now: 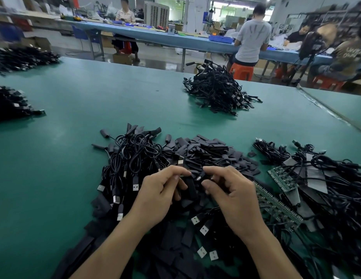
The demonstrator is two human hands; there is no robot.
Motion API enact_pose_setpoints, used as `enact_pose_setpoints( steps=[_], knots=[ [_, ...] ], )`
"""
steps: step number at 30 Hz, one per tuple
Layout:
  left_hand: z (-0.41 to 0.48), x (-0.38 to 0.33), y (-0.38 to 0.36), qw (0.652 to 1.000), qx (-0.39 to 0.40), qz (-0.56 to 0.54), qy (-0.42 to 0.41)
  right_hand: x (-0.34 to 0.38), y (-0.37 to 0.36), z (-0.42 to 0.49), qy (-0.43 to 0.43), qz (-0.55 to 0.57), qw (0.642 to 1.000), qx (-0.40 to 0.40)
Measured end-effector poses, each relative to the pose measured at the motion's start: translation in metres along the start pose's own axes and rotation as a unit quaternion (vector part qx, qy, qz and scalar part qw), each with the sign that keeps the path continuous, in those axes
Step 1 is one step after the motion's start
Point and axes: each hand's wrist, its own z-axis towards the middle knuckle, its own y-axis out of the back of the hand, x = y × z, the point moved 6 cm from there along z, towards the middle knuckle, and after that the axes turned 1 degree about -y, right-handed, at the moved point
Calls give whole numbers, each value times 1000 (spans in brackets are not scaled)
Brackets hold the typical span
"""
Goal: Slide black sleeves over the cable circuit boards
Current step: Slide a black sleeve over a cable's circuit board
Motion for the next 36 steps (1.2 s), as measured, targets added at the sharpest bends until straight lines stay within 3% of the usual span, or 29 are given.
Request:
enact_pose_setpoints(
  steps=[5,9,18,25,36],
  knots=[
    [-1,-3,1,997,-4,-69,25,-2,-6,-1,-46,129,989,50],
    [-2,-10,0,998,20,-54,3,-1,-10,-2,-68,169,981,59],
    [-2,-8,1,994,15,-106,13,-3,-15,-4,-73,129,986,78],
    [-2,-4,1,992,14,-121,36,4,-14,-4,-22,36,997,61],
    [-1,0,1,987,28,-150,57,-11,-1,-1,-113,95,989,-18]
  ],
)
